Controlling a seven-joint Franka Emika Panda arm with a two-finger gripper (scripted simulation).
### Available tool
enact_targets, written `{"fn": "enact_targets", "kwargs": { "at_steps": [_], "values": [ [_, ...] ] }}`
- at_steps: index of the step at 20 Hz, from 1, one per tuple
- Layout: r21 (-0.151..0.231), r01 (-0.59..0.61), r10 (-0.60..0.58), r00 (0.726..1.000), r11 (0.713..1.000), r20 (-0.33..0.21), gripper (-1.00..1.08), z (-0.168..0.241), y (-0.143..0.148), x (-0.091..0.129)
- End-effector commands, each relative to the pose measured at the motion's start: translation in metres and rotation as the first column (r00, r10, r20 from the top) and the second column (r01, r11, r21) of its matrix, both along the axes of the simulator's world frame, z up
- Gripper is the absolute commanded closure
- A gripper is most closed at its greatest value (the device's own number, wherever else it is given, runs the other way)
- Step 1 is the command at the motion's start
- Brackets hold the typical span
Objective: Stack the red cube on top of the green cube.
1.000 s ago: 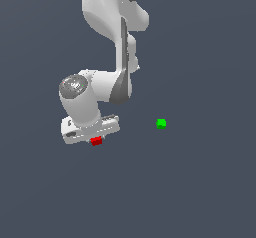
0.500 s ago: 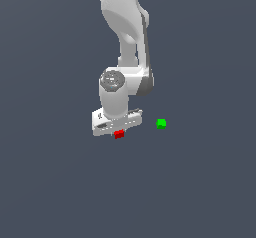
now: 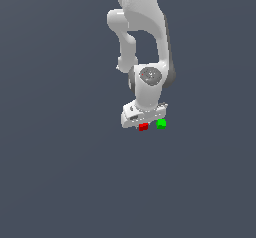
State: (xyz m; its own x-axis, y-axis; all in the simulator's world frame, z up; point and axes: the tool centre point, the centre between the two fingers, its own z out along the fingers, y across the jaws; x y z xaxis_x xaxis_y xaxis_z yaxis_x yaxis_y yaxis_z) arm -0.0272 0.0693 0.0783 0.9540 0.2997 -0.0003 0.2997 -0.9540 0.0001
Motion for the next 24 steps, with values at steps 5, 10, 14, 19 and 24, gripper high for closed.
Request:
{"fn": "enact_targets", "kwargs": {
  "at_steps": [5, 10, 14, 19, 24],
  "values": [
    [0.001, 0.001, -0.001, 1.000, 1.000, 0.000, 1.08, -0.010, 0.061, -0.025],
    [0.001, 0.001, -0.001, 1.000, 1.000, 0.000, 1.08, -0.016, 0.091, -0.036],
    [0.000, 0.001, -0.001, 1.000, 1.000, 0.000, 1.08, -0.018, 0.104, -0.040],
    [0.000, 0.001, -0.001, 1.000, 1.000, 0.000, -0.92, -0.018, 0.106, -0.040],
    [0.000, 0.001, -0.001, 1.000, 1.000, 0.000, -0.92, -0.018, 0.106, -0.040]
  ]
}}
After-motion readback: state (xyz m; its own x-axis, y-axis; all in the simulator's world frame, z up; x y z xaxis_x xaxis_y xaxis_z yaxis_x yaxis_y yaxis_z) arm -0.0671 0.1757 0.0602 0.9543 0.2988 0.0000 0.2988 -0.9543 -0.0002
